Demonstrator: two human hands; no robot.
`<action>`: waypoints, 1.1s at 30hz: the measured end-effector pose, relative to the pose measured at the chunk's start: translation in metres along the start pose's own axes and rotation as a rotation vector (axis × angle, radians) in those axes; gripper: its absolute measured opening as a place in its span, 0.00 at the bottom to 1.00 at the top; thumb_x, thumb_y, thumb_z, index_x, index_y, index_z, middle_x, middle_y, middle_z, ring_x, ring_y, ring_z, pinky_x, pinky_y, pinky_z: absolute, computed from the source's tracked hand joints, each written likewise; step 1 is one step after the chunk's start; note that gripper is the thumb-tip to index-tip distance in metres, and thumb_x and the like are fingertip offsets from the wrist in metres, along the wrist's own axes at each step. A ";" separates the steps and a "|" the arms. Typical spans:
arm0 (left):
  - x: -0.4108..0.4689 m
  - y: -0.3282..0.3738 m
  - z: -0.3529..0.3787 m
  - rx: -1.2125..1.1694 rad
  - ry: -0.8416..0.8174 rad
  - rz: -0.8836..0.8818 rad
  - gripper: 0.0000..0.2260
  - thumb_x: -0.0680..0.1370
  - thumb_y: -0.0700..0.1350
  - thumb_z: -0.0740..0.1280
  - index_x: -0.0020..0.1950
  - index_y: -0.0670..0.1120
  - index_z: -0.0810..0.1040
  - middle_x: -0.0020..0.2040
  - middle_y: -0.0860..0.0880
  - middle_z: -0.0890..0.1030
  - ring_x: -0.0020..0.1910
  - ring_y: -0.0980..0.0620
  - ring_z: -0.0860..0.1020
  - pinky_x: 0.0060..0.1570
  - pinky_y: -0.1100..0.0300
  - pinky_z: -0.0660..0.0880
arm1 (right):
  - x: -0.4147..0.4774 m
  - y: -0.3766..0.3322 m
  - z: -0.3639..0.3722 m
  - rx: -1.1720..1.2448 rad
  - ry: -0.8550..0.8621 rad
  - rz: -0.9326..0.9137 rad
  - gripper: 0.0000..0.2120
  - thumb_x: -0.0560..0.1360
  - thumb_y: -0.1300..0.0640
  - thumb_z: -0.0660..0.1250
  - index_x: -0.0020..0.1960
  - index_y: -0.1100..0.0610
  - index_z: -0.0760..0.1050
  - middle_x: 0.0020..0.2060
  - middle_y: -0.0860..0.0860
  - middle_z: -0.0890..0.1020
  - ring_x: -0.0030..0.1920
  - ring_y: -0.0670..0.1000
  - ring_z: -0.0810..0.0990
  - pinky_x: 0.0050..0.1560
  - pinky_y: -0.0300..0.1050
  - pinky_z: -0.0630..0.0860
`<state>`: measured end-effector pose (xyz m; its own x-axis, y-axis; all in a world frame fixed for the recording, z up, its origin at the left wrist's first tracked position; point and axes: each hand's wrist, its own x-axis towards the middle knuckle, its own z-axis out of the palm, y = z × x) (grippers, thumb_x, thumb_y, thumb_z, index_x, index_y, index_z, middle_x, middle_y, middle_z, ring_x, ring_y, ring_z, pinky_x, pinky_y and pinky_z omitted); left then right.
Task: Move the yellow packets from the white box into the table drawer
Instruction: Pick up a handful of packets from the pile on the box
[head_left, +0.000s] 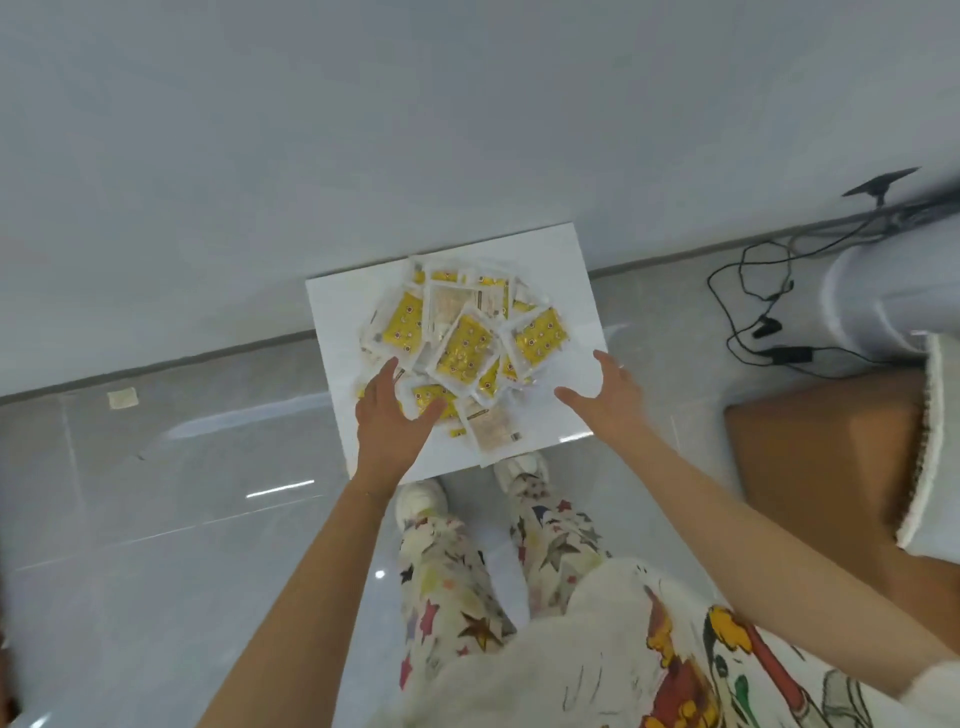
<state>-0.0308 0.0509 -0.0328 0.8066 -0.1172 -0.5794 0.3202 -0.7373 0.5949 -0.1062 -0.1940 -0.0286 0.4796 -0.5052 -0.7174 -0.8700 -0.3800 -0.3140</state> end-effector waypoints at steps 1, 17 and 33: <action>0.014 -0.005 0.016 -0.037 0.008 -0.011 0.36 0.74 0.55 0.71 0.77 0.49 0.58 0.75 0.47 0.64 0.74 0.45 0.59 0.71 0.51 0.56 | 0.020 0.004 0.014 0.062 -0.004 0.040 0.40 0.73 0.42 0.69 0.77 0.51 0.54 0.73 0.57 0.63 0.72 0.59 0.62 0.69 0.57 0.63; 0.100 -0.028 0.091 0.166 0.298 0.096 0.43 0.65 0.56 0.78 0.75 0.48 0.64 0.65 0.40 0.64 0.62 0.41 0.64 0.63 0.53 0.61 | 0.122 -0.014 0.085 0.226 0.125 0.008 0.42 0.68 0.50 0.76 0.74 0.49 0.57 0.68 0.56 0.58 0.68 0.59 0.61 0.58 0.46 0.64; 0.083 -0.011 0.090 -0.323 0.165 -0.077 0.27 0.72 0.38 0.74 0.67 0.46 0.66 0.55 0.52 0.73 0.48 0.57 0.75 0.40 0.75 0.71 | 0.083 -0.016 0.097 0.685 0.000 0.196 0.52 0.67 0.64 0.77 0.77 0.50 0.46 0.58 0.49 0.71 0.56 0.50 0.72 0.55 0.45 0.70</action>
<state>-0.0120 -0.0108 -0.1371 0.8347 0.0590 -0.5475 0.5025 -0.4883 0.7134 -0.0638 -0.1548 -0.1441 0.3073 -0.5146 -0.8005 -0.8160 0.2903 -0.4999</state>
